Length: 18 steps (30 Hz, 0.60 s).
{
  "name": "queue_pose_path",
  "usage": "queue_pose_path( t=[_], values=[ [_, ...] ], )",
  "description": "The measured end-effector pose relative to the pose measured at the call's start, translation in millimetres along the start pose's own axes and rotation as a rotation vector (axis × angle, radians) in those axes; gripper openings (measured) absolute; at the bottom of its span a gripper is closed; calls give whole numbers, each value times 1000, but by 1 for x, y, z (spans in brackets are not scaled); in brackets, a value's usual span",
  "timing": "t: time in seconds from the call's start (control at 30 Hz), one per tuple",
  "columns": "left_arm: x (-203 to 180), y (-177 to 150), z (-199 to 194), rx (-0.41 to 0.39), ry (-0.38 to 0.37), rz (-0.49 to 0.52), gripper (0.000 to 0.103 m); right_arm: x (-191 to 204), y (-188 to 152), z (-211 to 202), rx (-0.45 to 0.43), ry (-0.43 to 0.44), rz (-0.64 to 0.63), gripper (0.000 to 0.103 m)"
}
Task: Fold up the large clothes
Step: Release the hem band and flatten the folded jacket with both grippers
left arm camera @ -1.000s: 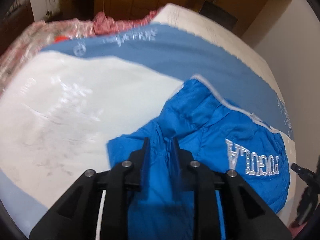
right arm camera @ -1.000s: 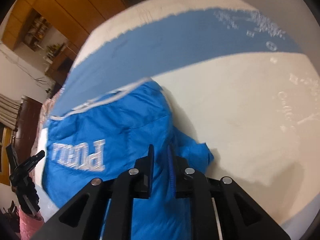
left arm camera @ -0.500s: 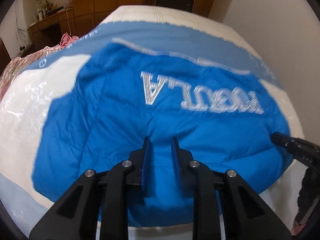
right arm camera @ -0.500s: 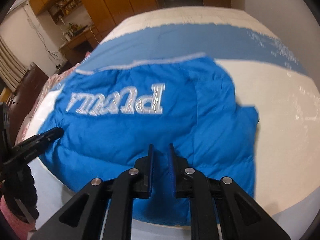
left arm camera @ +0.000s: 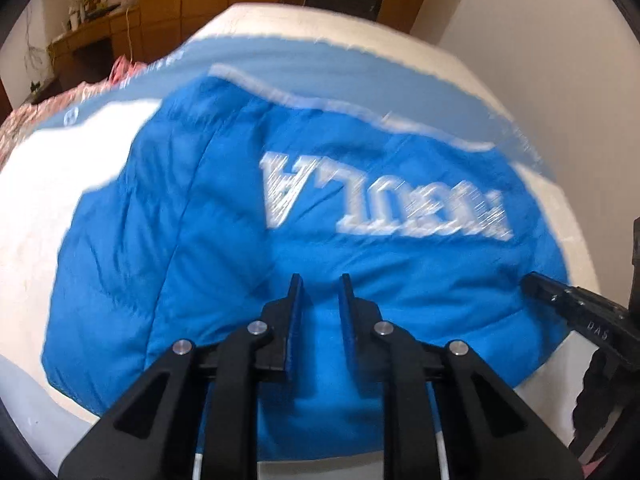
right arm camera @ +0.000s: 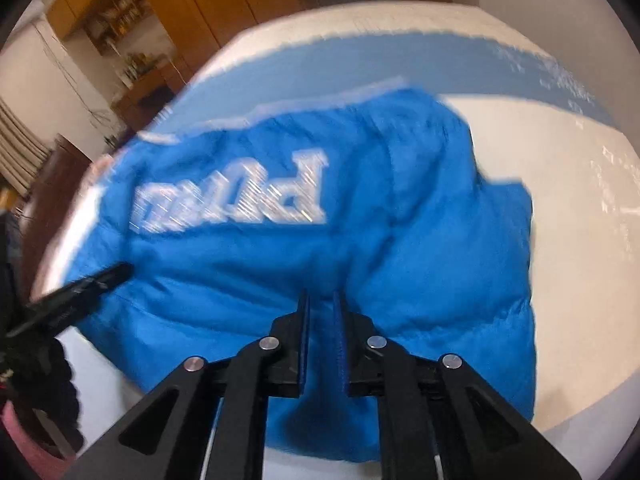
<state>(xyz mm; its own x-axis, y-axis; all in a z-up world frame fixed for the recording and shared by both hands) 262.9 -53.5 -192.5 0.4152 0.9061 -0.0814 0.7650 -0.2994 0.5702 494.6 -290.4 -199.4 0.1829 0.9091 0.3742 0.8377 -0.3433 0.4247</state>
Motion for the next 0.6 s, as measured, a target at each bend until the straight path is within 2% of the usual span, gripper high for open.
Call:
queue_pose_path(
  t=[0.07, 0.13, 0.23, 0.4, 0.6],
  values=[
    [-14, 10, -2, -13, -18, 28, 18, 14, -1, 0, 14, 33, -15, 13],
    [-25, 15, 5, -3, -24, 50, 18, 22, -4, 8, 23, 24, -33, 13],
    [-33, 7, 30, 57, -33, 62, 18, 21, -11, 28, 58, 9, -15, 13],
    [-29, -5, 48, 71, -40, 70, 18, 9, -18, 52, 78, -17, -2, 7],
    [-22, -2, 52, 70, -61, 61, 18, 7, -19, 57, 82, -25, 9, 5]
  ],
)
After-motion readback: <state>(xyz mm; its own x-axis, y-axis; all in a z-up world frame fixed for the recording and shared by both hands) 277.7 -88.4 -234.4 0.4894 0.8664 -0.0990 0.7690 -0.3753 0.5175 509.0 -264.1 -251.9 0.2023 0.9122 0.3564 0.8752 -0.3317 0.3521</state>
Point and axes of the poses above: each gripper's, at about its wrist camera, not at the fingertips, and z roughly the way its jaws point, x to its left, y to its top, the point moved 7 cm from there along z, roughly the way its jaws point, and after that the axes turned 14 degrees about z, right-handed, at the moved point
